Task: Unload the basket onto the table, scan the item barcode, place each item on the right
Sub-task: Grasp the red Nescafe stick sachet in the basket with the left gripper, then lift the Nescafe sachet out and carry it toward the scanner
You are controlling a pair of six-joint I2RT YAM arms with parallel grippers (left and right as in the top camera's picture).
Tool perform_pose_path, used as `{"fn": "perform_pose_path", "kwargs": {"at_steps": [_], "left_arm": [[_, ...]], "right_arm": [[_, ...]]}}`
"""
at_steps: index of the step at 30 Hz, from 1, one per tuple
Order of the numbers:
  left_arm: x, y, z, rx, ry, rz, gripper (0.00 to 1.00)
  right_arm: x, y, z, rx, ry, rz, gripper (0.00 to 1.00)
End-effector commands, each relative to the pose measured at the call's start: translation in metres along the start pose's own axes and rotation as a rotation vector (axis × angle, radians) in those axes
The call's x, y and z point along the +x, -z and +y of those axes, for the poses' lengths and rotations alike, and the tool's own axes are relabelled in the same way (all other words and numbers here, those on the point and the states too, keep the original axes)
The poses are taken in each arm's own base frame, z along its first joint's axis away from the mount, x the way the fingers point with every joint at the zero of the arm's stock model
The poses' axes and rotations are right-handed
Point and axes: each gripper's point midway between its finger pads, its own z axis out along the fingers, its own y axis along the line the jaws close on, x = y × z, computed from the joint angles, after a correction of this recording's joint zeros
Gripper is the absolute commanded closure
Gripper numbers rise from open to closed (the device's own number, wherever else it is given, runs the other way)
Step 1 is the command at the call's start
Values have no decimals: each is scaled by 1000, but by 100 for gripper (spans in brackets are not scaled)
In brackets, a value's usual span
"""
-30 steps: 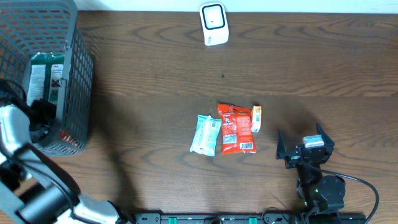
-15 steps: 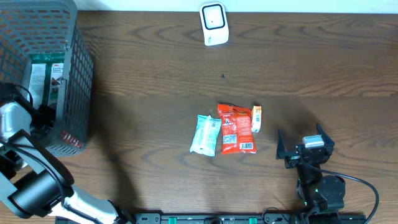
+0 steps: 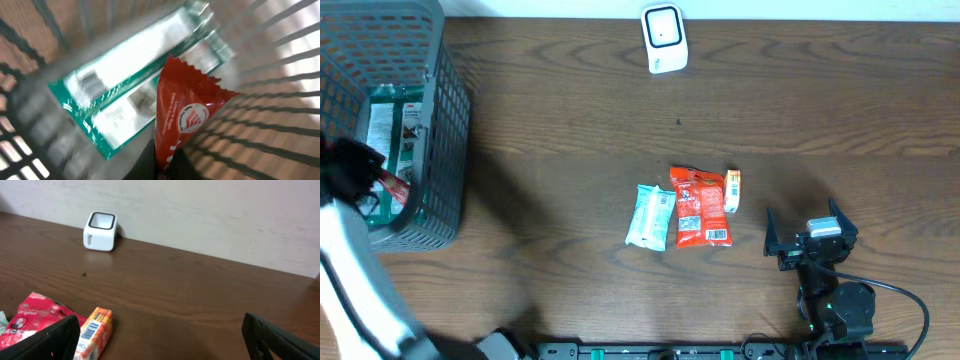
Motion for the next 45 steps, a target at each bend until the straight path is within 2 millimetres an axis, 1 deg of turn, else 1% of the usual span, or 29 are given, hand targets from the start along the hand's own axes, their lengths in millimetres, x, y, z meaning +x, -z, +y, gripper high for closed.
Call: {"fn": "perform_pose_path", "kwargs": {"at_steps": [1,4,6,8,9,11,12,14,16,18,19,22,23,26,29,33,36,39,42,45], "left_arm": [[-24,57,-24,89,-4,-161,93],[-28,103,-37,158,7,-260,93],[-22,130,-54,254,-20,-284,93],[-7,154,-75,377,-61,-269,93],[1,162,-84,423,-79,-254,93],[24,175,-99,507,-114,-193,93],[36,177,-104,533,-125,-151,93],[61,174,-110,556,-140,-50,93],[89,167,-115,571,-166,62,93],[121,156,-121,583,-212,178,93],[133,151,-124,590,-235,220,93],[179,132,-133,607,-324,373,93],[192,127,-136,610,-345,413,93],[239,104,-146,618,-434,550,92],[275,85,-155,622,-509,642,92],[318,55,-168,608,-578,747,92],[338,30,-171,569,-609,776,92],[351,1,-163,469,-637,767,93],[354,-24,-147,331,-686,712,93],[351,-37,-137,236,-742,640,93]], "right_arm": [[0,0,2,-8,12,0,1],[0,0,2,-8,12,0,1],[0,0,2,-8,12,0,1],[0,0,2,-8,12,0,1],[0,0,2,-8,12,0,1],[0,0,2,-8,12,0,1],[0,0,2,-8,12,0,1],[0,0,2,-8,12,0,1],[0,0,2,-8,12,0,1],[0,0,2,-8,12,0,1],[0,0,2,-8,12,0,1],[0,0,2,-8,12,0,1],[0,0,2,-8,12,0,1],[0,0,2,-8,12,0,1],[0,0,2,-8,12,0,1],[0,0,2,-8,12,0,1],[0,0,2,-8,12,0,1],[0,0,2,-8,12,0,1],[0,0,2,-8,12,0,1],[0,0,2,-8,12,0,1]]}}
